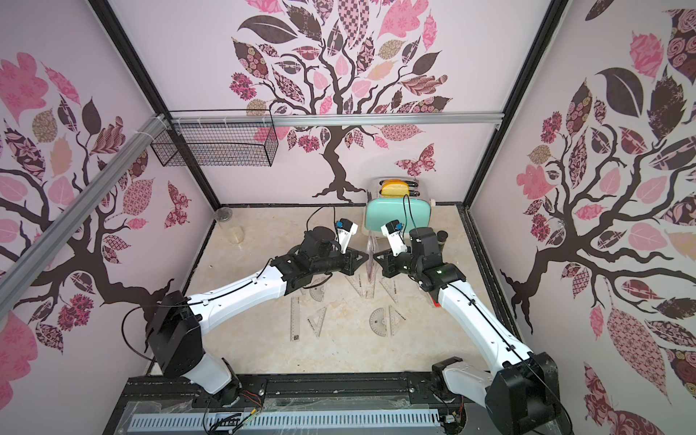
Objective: Open the ruler set and take out the ruler
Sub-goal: Take out the ruler from the ruler set bag.
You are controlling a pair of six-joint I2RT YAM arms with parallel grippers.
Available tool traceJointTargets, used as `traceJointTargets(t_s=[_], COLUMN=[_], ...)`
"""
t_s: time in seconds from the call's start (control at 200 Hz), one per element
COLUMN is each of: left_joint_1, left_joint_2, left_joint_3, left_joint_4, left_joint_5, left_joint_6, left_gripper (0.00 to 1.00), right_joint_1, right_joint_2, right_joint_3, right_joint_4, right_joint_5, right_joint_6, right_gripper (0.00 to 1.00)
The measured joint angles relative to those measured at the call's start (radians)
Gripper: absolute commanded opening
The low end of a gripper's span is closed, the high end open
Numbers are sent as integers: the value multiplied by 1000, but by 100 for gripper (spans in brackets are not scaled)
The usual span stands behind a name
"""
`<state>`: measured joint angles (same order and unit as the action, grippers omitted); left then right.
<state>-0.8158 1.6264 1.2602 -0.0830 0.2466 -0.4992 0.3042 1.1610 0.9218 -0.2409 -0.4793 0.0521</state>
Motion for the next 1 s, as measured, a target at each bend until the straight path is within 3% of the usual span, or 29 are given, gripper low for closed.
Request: traceJointTargets(t_s=[0.345, 0.725, 0.995], left_joint_1=[0, -1, 6], left_joint_2=[29, 66, 66], left_joint_3=[8, 13, 6], left_joint_4=[28, 44, 96], left_joint_5=[0, -20, -26], left_joint_6=[-6, -24, -34], left_gripper=[3, 28, 27], right_joint_1=[0, 0, 0], right_joint_2=[0, 0, 0], right_joint_3=[0, 0, 0], right_joint_4=[0, -11, -24], right_joint_5=[-24, -38, -41], right_joint_6=[-1, -23, -34], right_gripper=[0, 0, 0])
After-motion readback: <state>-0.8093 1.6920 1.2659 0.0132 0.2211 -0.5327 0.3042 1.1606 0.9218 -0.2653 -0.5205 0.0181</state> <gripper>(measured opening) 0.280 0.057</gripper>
